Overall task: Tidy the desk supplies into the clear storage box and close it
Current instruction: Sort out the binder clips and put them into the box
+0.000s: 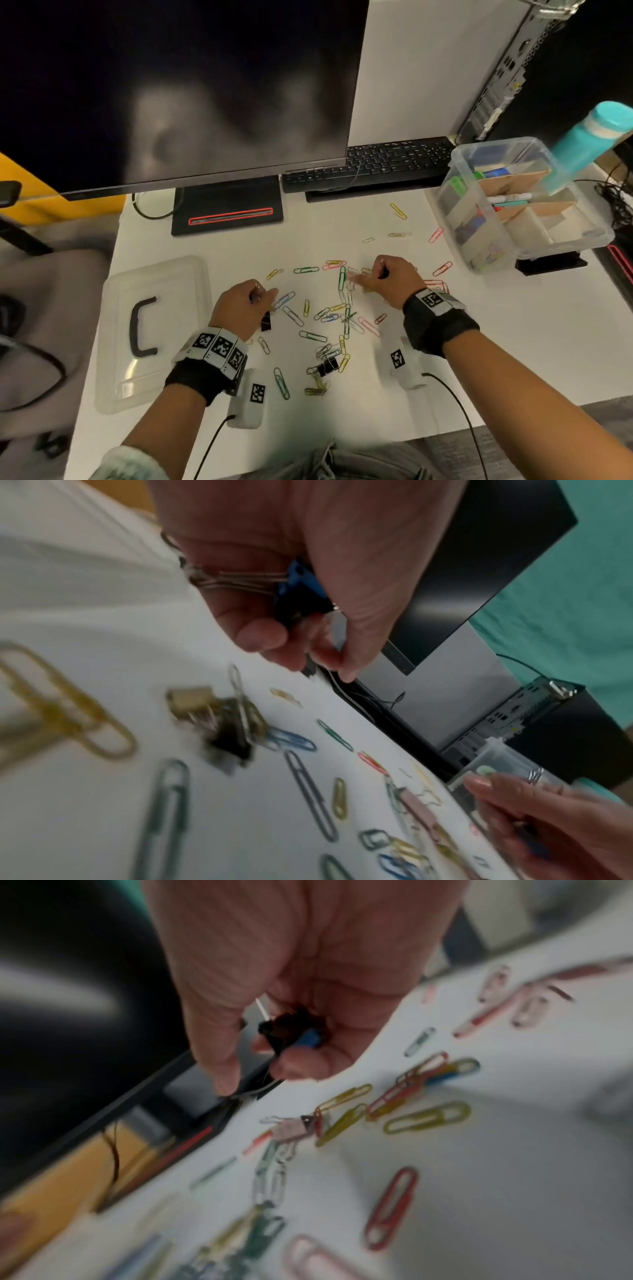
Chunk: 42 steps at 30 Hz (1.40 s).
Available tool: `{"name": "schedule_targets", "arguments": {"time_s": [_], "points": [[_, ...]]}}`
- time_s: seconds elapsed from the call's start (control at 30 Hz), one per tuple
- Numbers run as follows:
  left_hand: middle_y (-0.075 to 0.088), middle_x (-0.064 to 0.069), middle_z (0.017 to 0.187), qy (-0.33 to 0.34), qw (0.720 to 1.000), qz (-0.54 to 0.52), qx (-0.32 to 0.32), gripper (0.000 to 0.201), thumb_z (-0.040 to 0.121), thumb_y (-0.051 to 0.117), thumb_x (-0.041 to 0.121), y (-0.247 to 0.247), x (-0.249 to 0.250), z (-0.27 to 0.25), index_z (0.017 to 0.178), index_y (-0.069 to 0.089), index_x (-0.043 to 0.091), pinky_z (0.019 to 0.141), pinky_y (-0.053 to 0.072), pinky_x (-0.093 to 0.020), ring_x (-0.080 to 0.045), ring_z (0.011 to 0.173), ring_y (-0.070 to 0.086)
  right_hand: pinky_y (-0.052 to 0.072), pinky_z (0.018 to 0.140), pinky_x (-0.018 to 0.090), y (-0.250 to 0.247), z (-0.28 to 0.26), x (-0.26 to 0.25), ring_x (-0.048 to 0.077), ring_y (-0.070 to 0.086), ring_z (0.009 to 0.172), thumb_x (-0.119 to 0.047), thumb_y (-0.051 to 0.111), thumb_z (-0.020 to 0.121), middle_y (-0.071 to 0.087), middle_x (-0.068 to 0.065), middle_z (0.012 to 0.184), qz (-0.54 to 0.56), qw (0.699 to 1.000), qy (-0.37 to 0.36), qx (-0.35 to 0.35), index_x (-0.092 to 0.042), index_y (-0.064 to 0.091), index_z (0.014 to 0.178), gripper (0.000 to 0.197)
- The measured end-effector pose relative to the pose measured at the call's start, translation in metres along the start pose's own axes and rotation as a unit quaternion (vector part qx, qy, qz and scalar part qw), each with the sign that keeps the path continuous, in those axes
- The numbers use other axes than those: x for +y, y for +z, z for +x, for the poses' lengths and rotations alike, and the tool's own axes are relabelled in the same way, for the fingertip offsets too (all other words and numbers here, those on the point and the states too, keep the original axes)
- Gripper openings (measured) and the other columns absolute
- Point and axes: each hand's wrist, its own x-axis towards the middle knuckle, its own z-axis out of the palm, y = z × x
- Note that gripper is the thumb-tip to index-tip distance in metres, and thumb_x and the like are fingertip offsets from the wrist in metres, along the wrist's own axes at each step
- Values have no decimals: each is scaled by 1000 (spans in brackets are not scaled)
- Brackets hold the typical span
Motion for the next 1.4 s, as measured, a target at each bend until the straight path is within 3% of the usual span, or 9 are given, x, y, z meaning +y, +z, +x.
{"name": "schedule_targets", "arguments": {"time_s": [0.27, 0.37, 0.57, 0.7, 0.83, 0.97, 1.07, 1.23, 1.4], "points": [[51, 10, 63, 32, 997, 63, -34, 15, 85, 66, 29, -19, -18, -16, 95, 64, 17, 50, 33, -13, -5, 56, 46, 42, 68, 33, 22, 17, 3, 30, 61, 86, -34, 40, 97, 64, 13, 98, -372, 921, -80, -87, -12, 36, 121, 33], [62, 2, 94, 47, 990, 98, -95, 39, 75, 76, 34, -12, -18, -21, 107, 59, 20, 73, 45, -22, -14, 84, 57, 41, 65, 33, 26, 14, 5, 31, 61, 86, -29, 31, 99, 64, 15, 100, -379, 920, -88, -46, -10, 39, 120, 30], [57, -5, 114, 93, 977, 161, -107, 44, 82, 68, 28, -2, -23, -19, 121, 53, 17, 89, 44, -31, -21, 104, 54, 35, 60, 29, 17, 8, 22, 21, 44, 63, -19, 39, 93, 50, 4, 67, 52, 997, 34, 54, -10, 50, 76, 22], [56, -5, 117, 100, 974, 177, -102, 46, 82, 67, 28, 0, -25, -16, 124, 51, 18, 91, 45, -34, -21, 107, 54, 30, 47, 22, 11, -15, 26, 20, 36, 52, -11, 37, 77, 47, 5, 54, 507, 850, 144, 11, -10, 47, 63, 17], [55, -5, 117, 89, 973, 190, -93, 50, 82, 68, 33, -1, -26, -16, 126, 51, 17, 90, 45, -34, -21, 108, 53, 39, 44, 18, 11, -34, 26, 19, 51, 53, -26, 44, 80, 61, 11, 65, 603, 780, 163, -21, -7, 61, 68, 28], [53, -4, 115, 91, 967, 223, -88, 45, 83, 66, 34, -1, -24, -16, 121, 51, 16, 86, 46, -33, -21, 107, 52, 35, 51, 24, 18, -43, 20, 13, 47, 55, -24, 57, 90, 51, 6, 68, 407, 897, 154, -80, -10, 57, 79, 18], [52, -4, 114, 104, 965, 232, -68, 41, 84, 64, 34, 1, -23, -18, 118, 52, 15, 84, 47, -34, -21, 106, 52, 42, 53, 25, 29, -58, 15, 13, 51, 58, -25, 63, 87, 60, 5, 74, 97, 980, 53, -168, -15, 57, 76, 16], [55, -1, 96, 86, 986, 139, -23, 35, 80, 69, 35, 0, -19, -25, 106, 61, 14, 71, 42, -24, -17, 87, 56, 51, 73, 31, 56, -81, 8, 19, 58, 77, -42, 55, 89, 61, -1, 88, -299, 907, -146, -258, -29, 38, 124, 41], [51, 3, 68, -44, 977, -208, -7, 21, 74, 77, 31, -17, -21, -25, 88, 68, 19, 55, 36, -18, -9, 57, 40, 42, 62, 28, 71, -82, 14, 21, 49, 72, -38, 45, 93, 64, 7, 94, -360, 879, -207, -236, -19, 39, 119, 33]]}}
